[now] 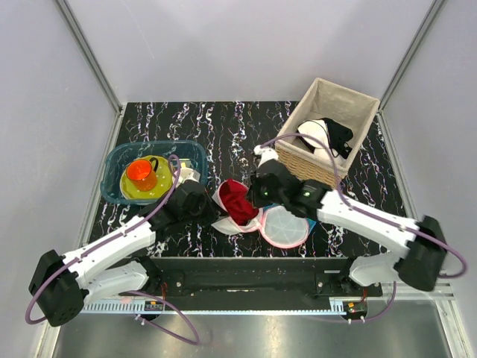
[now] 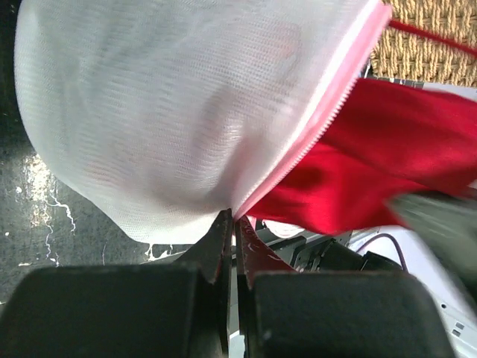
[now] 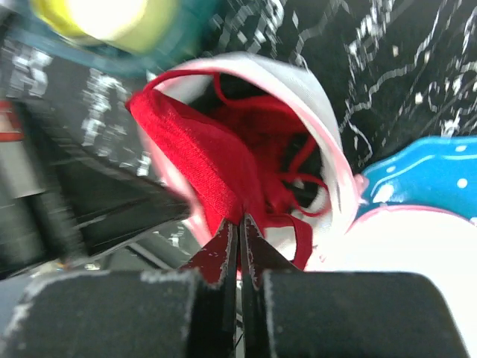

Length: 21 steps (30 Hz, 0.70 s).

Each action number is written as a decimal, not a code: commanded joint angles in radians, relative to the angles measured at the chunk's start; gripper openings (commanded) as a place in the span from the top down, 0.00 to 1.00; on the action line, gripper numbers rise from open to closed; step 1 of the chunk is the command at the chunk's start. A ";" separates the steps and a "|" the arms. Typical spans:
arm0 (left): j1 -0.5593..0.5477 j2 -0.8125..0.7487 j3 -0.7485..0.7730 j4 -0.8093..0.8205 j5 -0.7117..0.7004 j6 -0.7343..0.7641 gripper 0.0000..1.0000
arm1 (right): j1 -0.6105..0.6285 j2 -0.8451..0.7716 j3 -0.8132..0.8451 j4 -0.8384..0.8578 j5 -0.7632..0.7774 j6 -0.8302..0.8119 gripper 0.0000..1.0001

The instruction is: Unzip the laundry bag and remove the bra

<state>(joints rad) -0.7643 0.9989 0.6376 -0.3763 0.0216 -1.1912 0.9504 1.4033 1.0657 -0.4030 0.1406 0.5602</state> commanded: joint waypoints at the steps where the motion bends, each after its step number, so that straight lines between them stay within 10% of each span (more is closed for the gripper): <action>1: 0.011 -0.019 -0.026 0.020 -0.011 -0.008 1.00 | -0.004 -0.185 0.092 -0.011 0.019 -0.025 1.00; 21: 0.014 -0.002 -0.019 0.011 0.006 0.007 1.00 | -0.320 -0.199 0.692 -0.105 0.146 -0.289 1.00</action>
<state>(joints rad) -0.7578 0.9966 0.6106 -0.3801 0.0223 -1.1938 0.6594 1.1835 1.6161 -0.5220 0.2565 0.3412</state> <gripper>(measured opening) 0.008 0.014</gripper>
